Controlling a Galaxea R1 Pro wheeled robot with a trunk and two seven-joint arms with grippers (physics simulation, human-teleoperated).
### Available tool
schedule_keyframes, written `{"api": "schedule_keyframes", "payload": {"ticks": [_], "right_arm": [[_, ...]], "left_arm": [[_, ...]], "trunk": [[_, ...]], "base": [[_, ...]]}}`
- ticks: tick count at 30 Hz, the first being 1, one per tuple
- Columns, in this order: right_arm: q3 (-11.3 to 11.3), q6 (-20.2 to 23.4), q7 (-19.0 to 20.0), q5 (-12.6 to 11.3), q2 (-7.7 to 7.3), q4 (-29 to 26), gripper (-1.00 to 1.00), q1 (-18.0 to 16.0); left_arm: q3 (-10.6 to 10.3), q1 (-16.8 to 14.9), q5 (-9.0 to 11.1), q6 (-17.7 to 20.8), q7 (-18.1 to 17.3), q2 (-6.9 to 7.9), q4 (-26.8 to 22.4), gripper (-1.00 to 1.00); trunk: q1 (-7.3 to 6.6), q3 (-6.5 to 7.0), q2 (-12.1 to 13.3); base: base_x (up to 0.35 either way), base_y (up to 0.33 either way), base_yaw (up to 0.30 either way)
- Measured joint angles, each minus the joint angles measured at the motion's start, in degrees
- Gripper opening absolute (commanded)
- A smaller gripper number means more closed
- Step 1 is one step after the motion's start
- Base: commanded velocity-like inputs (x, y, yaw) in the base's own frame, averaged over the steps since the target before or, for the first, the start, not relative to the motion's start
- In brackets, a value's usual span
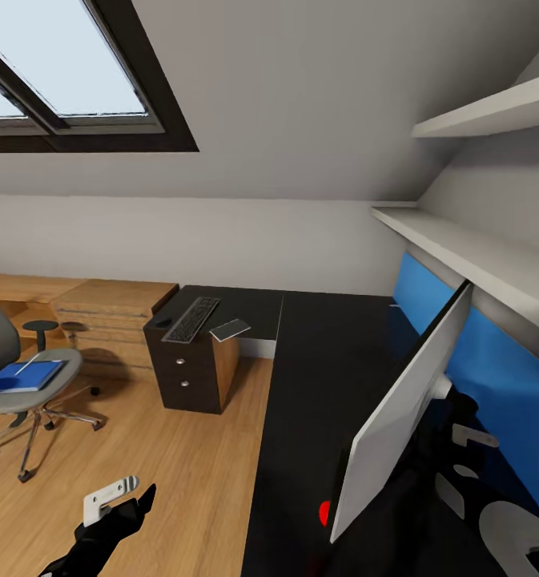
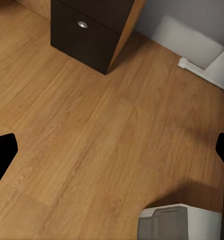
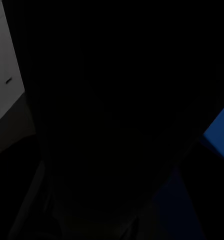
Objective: In the bedroom, organize the workspace by keeping the computer under the desk, ensuring the monitor is on the desk, placing the keyboard on the desk next to the monitor, placing the mouse on the desk next to the keyboard, moving the folder from the swivel chair onto the desk next to the mouse, stacking the notebook on top of the folder with the pen on top of the notebook, and positioning the swivel chair next to the desk.
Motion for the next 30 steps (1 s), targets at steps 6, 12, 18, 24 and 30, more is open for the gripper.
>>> {"api": "schedule_keyframes", "payload": {"ticks": [6,12,18,24,30], "right_arm": [[-0.12,-0.08,0.10,0.53,0.02,-0.09,1.00,-0.04],[-0.11,-0.17,0.10,0.55,0.02,-0.10,1.00,-0.04],[-0.11,-0.18,0.10,0.55,0.02,-0.10,1.00,-0.04],[-0.11,-0.18,0.10,0.55,0.02,-0.05,1.00,-0.04],[-0.12,-0.17,0.14,0.55,0.02,-0.04,1.00,-0.04]], "left_arm": [[0.00,0.00,0.00,0.00,0.00,0.00,0.00,1.00],[0.00,0.00,0.00,0.00,0.00,0.00,0.00,1.00],[0.00,0.00,0.00,0.00,0.00,0.00,0.00,1.00],[0.00,0.00,0.08,0.00,-0.04,0.00,0.00,1.00],[0.00,0.00,0.20,-0.08,-0.08,0.01,0.01,1.00]], "trunk": [[-0.01,0.01,-0.02],[-0.01,0.01,-0.02],[-0.01,0.01,-0.02],[0.02,0.02,-0.01],[0.03,0.01,-0.02]], "base": [[0.000,0.000,-0.001],[0.000,0.000,0.000],[0.000,0.000,0.000],[-0.111,0.000,0.000],[-0.306,0.000,0.000]]}}
